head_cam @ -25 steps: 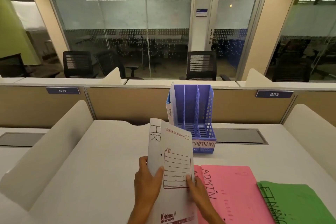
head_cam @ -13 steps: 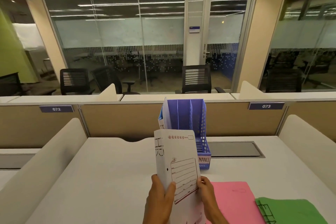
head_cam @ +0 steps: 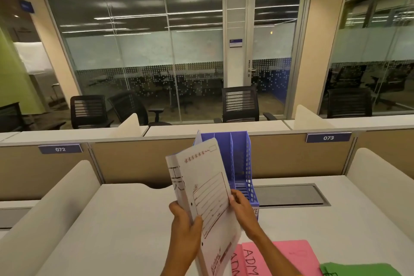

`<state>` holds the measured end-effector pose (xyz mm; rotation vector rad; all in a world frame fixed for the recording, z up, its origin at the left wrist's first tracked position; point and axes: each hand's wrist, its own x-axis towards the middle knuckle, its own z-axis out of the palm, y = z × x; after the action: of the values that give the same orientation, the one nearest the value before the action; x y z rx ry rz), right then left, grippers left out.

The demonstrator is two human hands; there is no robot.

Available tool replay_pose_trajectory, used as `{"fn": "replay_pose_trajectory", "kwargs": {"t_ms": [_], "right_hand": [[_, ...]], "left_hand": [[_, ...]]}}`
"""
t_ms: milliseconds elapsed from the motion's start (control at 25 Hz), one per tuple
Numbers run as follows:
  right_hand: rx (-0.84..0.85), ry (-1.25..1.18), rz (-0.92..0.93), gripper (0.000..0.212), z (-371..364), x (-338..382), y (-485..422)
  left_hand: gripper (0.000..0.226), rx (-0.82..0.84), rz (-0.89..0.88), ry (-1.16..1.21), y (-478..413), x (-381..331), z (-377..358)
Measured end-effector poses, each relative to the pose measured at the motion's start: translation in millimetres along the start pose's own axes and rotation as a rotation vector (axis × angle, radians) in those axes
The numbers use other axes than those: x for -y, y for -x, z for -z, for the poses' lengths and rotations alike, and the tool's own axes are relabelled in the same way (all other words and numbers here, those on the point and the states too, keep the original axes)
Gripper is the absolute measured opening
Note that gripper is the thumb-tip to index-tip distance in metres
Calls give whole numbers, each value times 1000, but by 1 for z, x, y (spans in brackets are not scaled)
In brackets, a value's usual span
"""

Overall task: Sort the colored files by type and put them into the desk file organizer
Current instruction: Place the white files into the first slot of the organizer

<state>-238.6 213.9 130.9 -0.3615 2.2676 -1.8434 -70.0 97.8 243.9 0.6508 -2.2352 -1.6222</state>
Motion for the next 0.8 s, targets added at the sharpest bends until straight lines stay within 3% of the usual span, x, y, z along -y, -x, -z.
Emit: {"fn": "replay_pose_trajectory", "kwargs": {"t_ms": [360,640,800], "right_hand": [[79,988,100,70,8,-67,-37],[109,1138,143,97,10,-102,-33],[96,1065,149,105,7,-103,-34]], "left_hand": [[43,-324,-229,141,-58,-28,-42],[40,-448,-416,163,-137,-13,-82],[41,-456,-461,169,-162,-1,-97]]}}
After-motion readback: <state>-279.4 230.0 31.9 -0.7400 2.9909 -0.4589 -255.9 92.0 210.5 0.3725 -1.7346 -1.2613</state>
